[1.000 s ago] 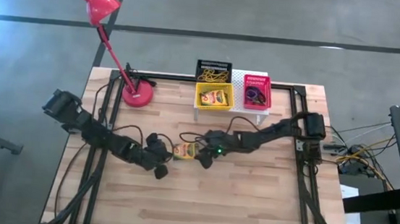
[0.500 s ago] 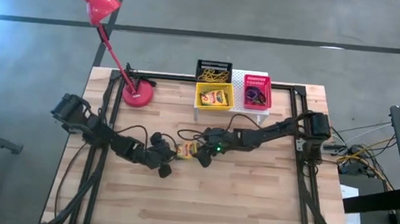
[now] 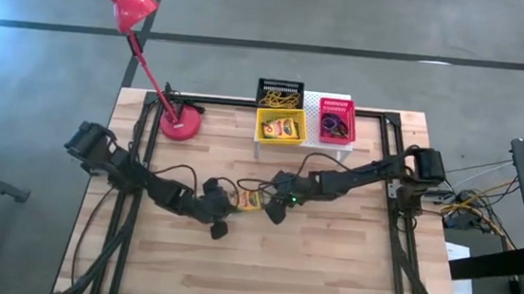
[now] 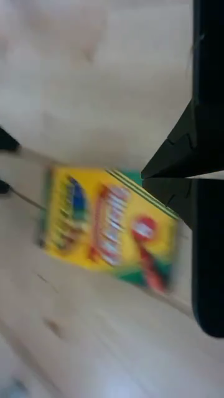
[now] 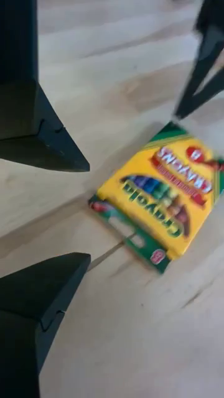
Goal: Pick & Place Office Desk Supplies
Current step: Put the yellow crayon box into the yellow bin on the shelf
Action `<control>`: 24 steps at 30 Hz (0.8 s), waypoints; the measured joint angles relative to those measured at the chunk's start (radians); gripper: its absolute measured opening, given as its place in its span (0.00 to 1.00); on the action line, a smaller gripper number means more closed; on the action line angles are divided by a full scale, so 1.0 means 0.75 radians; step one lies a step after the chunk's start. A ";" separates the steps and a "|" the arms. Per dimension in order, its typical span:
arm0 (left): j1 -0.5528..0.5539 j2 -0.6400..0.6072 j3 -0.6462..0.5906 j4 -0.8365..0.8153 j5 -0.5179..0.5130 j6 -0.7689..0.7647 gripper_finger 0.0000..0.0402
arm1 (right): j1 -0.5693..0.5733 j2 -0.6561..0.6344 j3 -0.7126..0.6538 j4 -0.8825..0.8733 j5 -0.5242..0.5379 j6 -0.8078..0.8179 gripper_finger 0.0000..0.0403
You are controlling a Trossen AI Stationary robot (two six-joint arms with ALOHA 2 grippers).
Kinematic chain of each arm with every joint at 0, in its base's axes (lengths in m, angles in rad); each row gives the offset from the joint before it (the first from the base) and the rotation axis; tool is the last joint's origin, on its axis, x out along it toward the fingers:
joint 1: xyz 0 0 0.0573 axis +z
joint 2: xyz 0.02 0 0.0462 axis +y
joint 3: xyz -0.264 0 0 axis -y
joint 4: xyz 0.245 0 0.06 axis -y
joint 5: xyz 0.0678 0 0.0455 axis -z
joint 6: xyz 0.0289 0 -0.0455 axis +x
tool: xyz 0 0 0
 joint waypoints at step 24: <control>0.112 0.056 0.010 -0.109 0.001 -0.080 0.00 | -0.077 0.227 0.005 0.374 -0.157 0.058 0.54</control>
